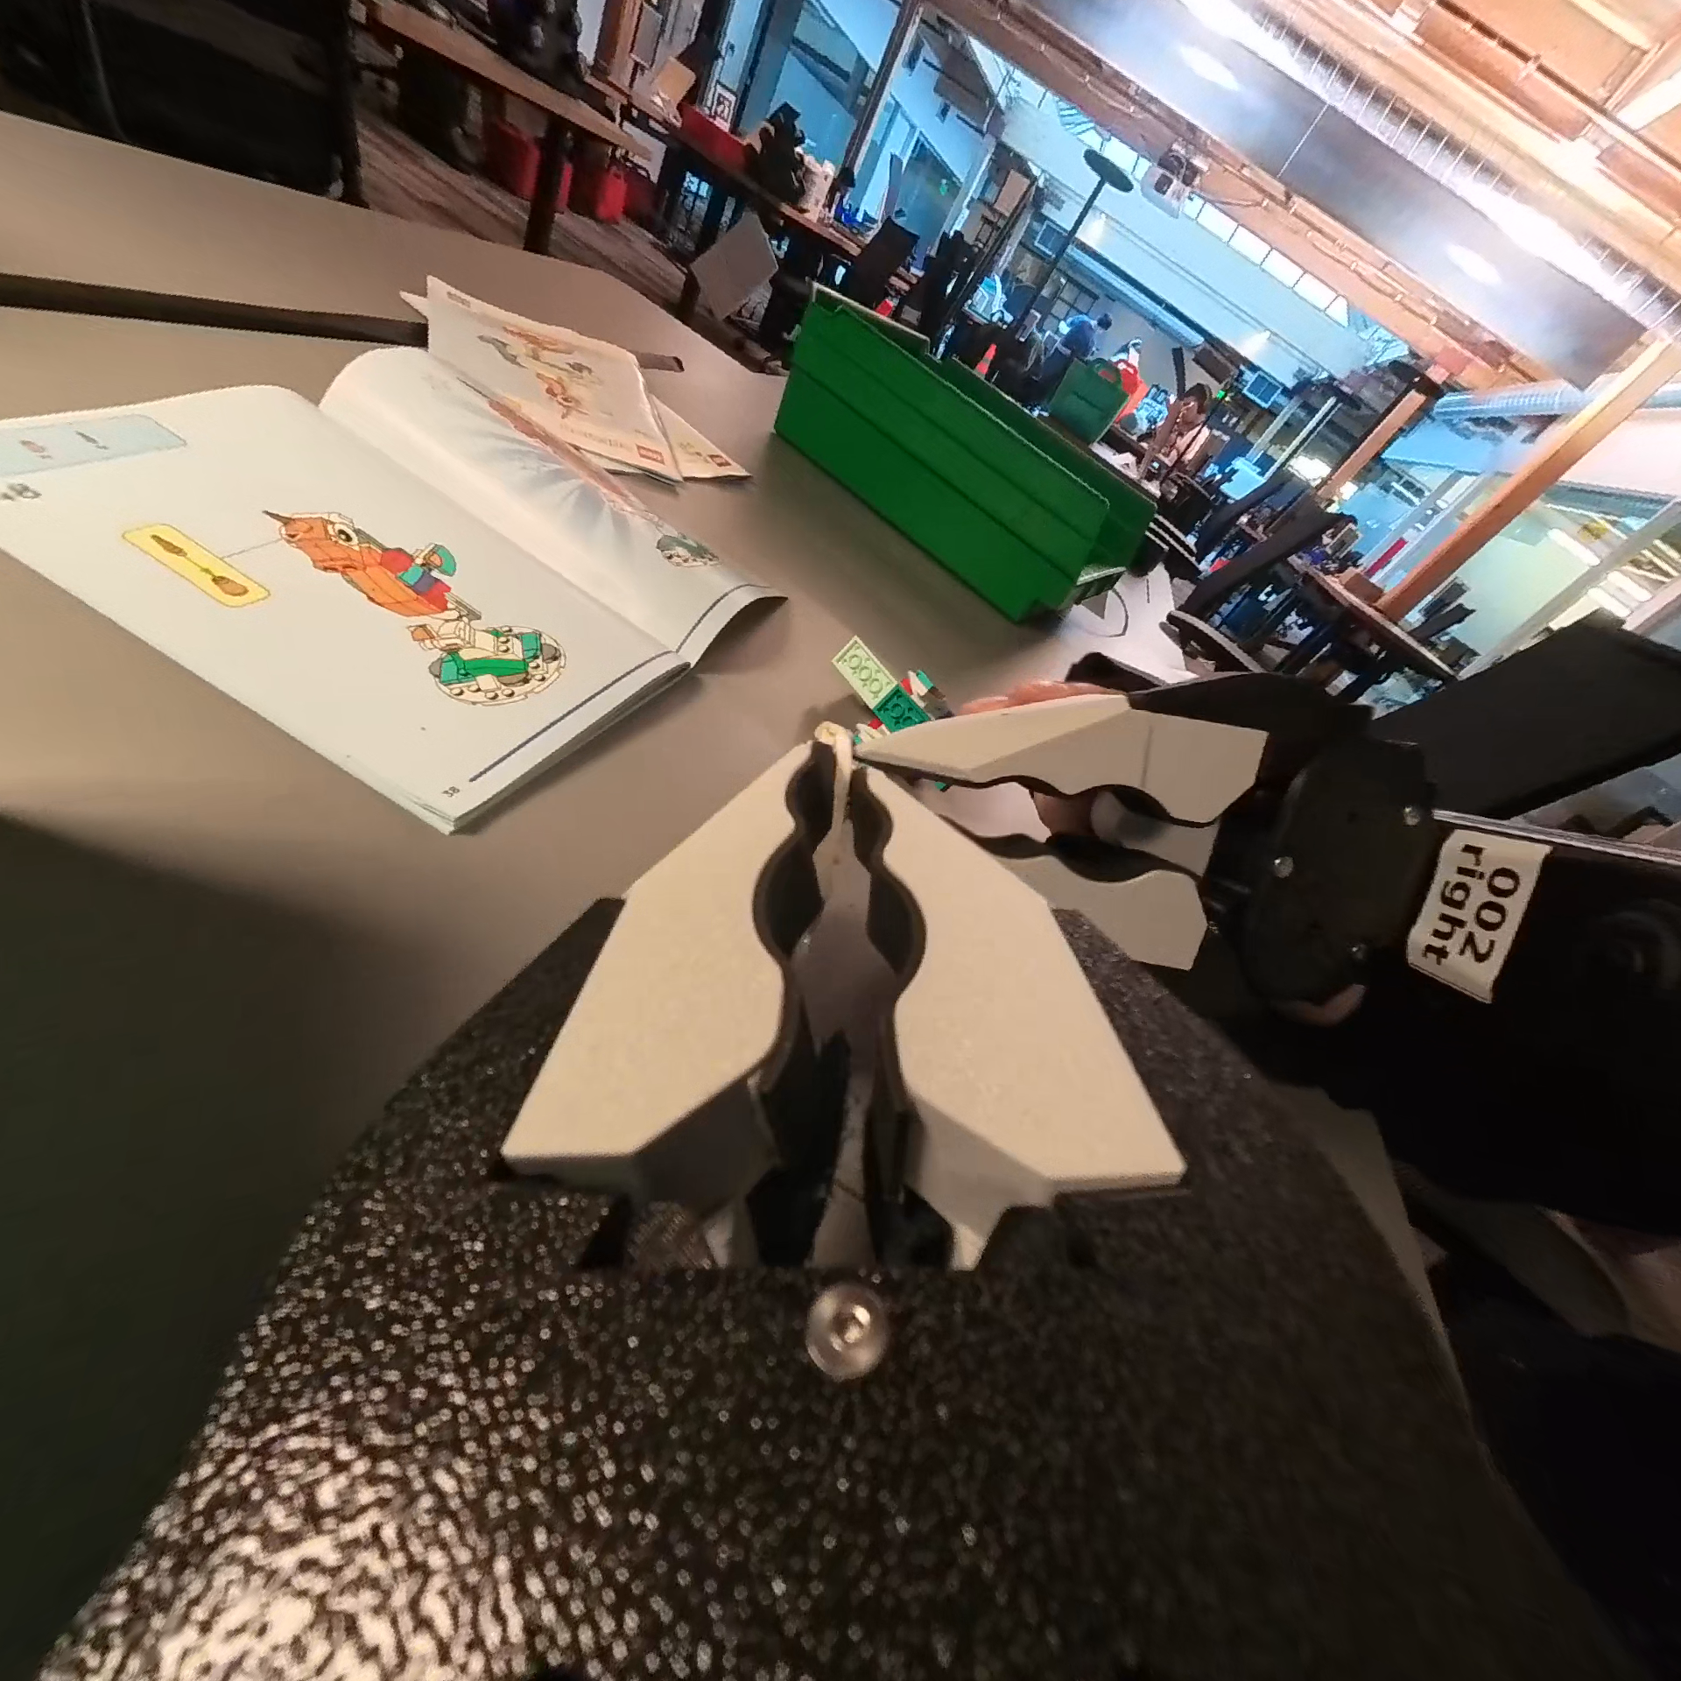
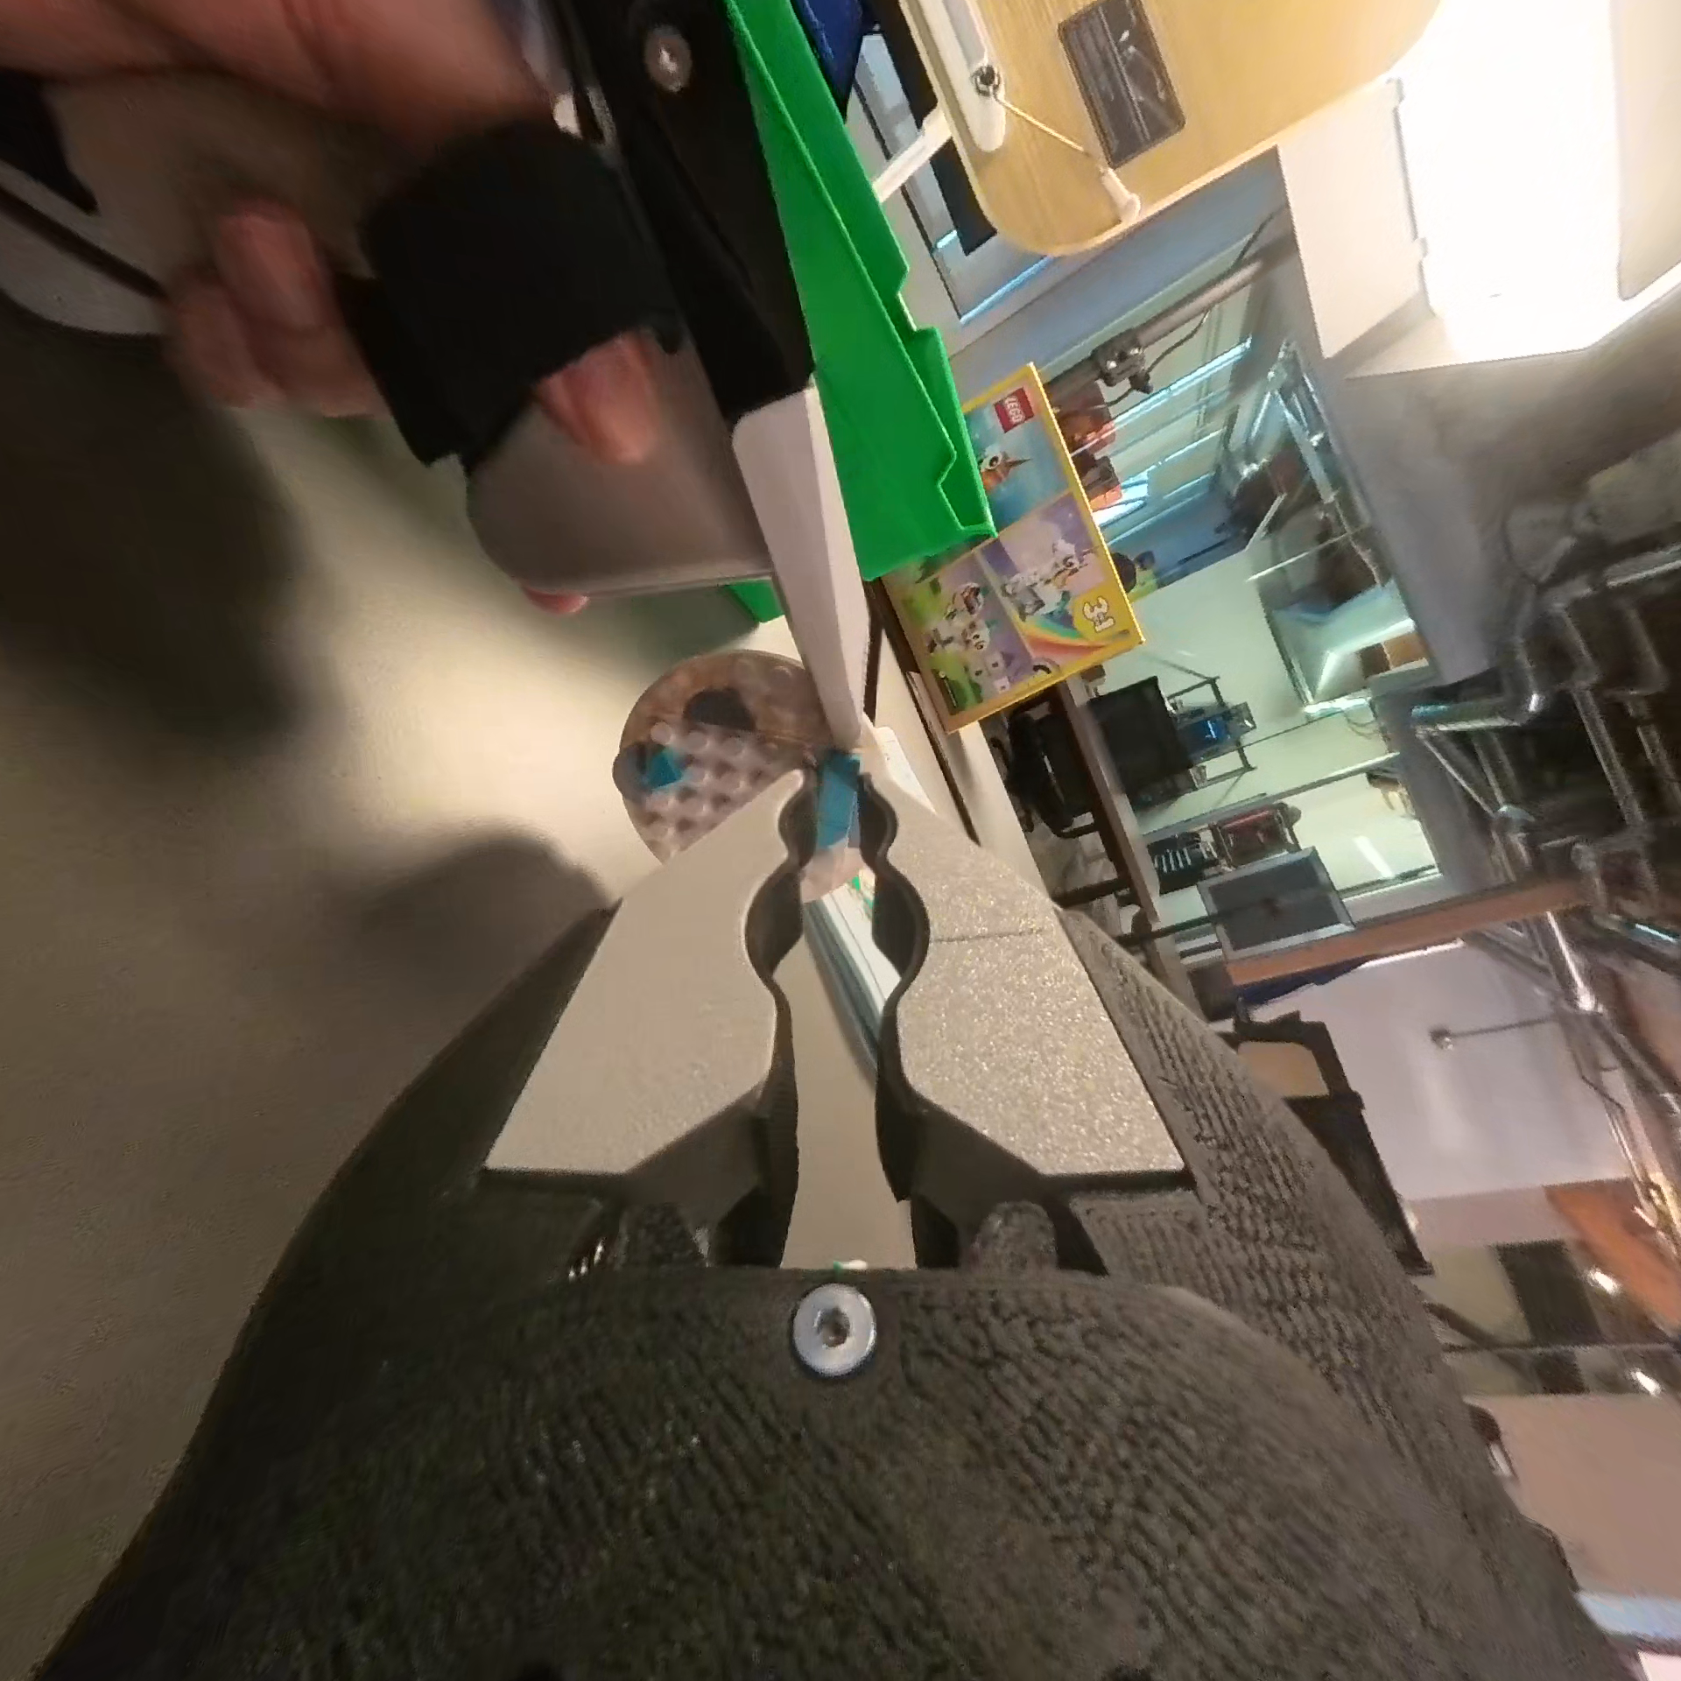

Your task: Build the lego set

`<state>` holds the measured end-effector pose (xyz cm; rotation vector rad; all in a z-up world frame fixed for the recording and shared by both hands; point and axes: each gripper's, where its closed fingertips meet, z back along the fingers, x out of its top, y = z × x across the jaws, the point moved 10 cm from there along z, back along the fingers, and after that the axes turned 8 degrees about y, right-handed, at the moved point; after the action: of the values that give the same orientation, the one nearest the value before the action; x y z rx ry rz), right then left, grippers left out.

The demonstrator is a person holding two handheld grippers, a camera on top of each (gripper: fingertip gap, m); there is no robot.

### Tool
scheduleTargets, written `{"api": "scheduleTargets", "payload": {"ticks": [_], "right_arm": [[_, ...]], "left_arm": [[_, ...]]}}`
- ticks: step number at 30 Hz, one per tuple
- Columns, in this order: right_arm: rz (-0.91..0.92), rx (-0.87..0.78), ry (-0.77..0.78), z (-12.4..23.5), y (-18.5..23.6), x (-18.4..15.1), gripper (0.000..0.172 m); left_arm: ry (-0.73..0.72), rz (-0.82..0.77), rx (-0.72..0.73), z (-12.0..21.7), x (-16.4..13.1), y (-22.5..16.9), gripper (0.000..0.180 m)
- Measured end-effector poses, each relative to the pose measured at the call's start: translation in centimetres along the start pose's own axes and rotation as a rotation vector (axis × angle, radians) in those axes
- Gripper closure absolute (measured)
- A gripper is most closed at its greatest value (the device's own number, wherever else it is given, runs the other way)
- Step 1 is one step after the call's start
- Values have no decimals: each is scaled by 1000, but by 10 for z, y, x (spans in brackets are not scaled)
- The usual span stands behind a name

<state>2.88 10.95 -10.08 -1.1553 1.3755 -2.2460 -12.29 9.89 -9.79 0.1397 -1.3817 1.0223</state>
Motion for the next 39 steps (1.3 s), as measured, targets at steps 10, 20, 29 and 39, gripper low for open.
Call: {"api": "scheduleTargets", "payload": {"ticks": [10,20,29,39], "right_arm": [[-1,12,25,4,3,1,168],[135,-77,-10,16,6,-5,168],[196,-107,-89,41,13,-2,172],[-46,27,3,20,4,-15,172]], "left_arm": [[35,-42,24,-2,-2,-5,180],[48,-168,94,-5,-3,-16,179],[-22,-116,248,1,3,-1,180],[-28,-74,129,2,3,-1,180]]}}
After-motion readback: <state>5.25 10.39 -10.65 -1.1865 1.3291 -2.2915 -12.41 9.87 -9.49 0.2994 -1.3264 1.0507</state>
